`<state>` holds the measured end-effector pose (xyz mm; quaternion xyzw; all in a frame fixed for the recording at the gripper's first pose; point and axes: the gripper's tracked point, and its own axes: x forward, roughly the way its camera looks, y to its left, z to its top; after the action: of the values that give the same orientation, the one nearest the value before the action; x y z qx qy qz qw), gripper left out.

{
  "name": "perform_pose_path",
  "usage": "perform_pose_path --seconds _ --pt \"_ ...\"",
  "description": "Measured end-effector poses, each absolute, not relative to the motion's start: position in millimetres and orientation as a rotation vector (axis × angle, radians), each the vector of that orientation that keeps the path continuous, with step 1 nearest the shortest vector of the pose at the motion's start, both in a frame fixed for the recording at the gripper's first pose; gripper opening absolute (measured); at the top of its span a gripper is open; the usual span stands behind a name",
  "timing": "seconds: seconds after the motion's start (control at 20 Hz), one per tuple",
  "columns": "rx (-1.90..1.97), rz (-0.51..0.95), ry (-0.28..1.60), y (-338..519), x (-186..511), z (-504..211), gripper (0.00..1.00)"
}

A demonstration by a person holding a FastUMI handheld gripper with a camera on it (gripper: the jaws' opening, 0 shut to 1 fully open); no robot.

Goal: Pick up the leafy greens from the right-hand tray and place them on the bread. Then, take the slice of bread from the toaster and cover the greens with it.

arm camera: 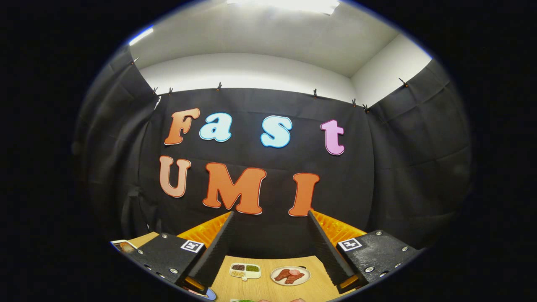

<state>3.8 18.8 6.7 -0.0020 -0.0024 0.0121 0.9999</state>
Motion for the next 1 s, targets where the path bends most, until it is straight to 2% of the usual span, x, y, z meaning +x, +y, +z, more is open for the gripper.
perform_pose_path --seconds 0.5,1.0 --pt "-0.002 0.023 0.013 17 6 3 1.0" --pt "-0.022 0.021 0.11 12 7 -39 1.0"
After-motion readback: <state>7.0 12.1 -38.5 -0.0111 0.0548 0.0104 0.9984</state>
